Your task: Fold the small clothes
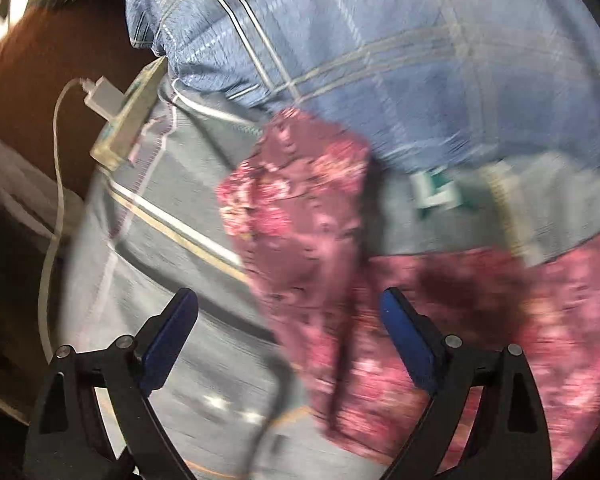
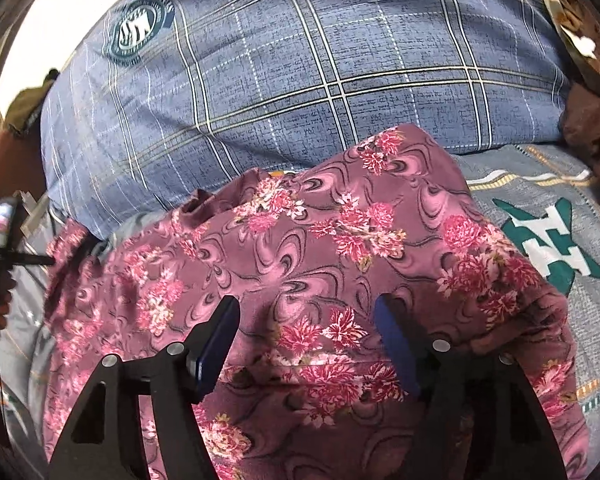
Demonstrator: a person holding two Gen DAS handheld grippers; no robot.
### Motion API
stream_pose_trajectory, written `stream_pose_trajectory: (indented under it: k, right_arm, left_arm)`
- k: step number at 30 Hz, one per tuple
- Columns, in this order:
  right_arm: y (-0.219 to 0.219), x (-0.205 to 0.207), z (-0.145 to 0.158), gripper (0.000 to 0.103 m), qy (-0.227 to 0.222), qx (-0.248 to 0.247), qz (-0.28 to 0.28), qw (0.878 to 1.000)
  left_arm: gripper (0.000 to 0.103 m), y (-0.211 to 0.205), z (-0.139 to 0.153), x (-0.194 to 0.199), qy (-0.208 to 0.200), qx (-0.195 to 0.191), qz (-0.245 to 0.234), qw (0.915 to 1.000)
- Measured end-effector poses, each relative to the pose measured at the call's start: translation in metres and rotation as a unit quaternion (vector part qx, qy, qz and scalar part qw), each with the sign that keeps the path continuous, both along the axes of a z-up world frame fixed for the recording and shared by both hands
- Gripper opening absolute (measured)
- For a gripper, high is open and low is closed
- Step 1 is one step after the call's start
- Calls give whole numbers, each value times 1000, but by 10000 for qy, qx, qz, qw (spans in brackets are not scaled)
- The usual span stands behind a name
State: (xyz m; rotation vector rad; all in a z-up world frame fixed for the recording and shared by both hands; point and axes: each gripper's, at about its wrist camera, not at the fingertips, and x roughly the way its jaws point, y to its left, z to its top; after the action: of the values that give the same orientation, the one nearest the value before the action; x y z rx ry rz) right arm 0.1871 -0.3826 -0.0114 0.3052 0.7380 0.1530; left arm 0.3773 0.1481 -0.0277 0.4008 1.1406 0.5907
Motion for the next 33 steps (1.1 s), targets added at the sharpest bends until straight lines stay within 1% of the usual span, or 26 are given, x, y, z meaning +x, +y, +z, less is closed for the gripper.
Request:
stream_pose_trajectory:
  k: [2, 3, 4, 6, 7, 8, 9, 10, 11, 13, 15, 18, 20, 22, 23, 26, 28, 30, 33]
  right_arm:
    - [-5, -2, 0, 72, -35, 191, 15, 9998]
    - [-6, -2, 0, 72, -47, 261, 21, 9996]
    - [-8, -2, 0, 72, -64, 352, 29, 9994]
    - [-10, -2, 0, 72, -83, 458, 40, 9989]
    - [-11, -2, 0, 72, -94, 504, 44, 9987]
    - [-12, -2, -1, 72, -105, 546, 47, 9984]
    - [-12, -2, -1, 72, -113, 572, 50, 9983]
    - [-13, -2, 0, 72, -121, 602, 53, 9981]
    - [-13, -2, -1, 72, -131, 636, 57, 9979]
    - [-15, -2, -1, 72, -146, 709, 63, 9974]
    - [-17, -2, -2, 72, -158, 769, 66, 9969]
    - [-18, -4, -2, 72, -176, 810, 67, 9965]
    - [-19, -4, -2, 72, -181, 820, 66, 9964]
    - [-19, -4, -2, 72, -186, 836, 68, 9963]
    - [-19, -4, -2, 72, -186, 840, 68, 9963]
    - [-20, -5, -2, 72, -198, 873, 69, 9960]
    - [-20, -5, -2, 72, -203, 886, 70, 9958]
    - [-21, -6, -2, 72, -209, 902, 64, 9957]
    - [-22, -6, -2, 72, -215, 918, 65, 9955]
  left_arm:
    - [94, -2, -16, 9, 292, 510, 36, 9983]
    - [94, 0, -17, 5, 359, 620, 31, 9974]
    - [94, 0, -25, 10, 477, 797, 83, 9956]
    - [88, 3, -43, 19, 687, 1134, 220, 9909]
    - [74, 7, -44, 21, 746, 1168, 256, 9900]
    - [54, 12, -48, 24, 815, 1089, 341, 9901]
    - [44, 18, -47, 25, 810, 866, 462, 9919]
    - [24, 26, -43, 23, 702, 374, 646, 9947]
    - [15, 30, -38, 21, 567, 140, 732, 9956]
    - [6, 32, -25, 15, 271, -45, 742, 9969]
    - [6, 30, -8, 6, -30, -268, 695, 9972]
    - [5, 19, 23, -9, -519, -798, 533, 9940]
    - [5, 5, 48, -25, -788, -1168, 304, 9896]
    - [5, -11, 64, -37, -936, -1429, 93, 9853]
    - [5, -23, 75, -45, -1011, -1611, -74, 9817]
    - [5, -67, 96, -64, -1130, -1906, -571, 9735]
    - [5, -88, 102, -72, -1153, -2150, -799, 9665]
    - [5, -107, 100, -75, -1011, -2618, -1021, 9544]
    - [5, -143, 93, -79, -779, -3041, -1327, 9401]
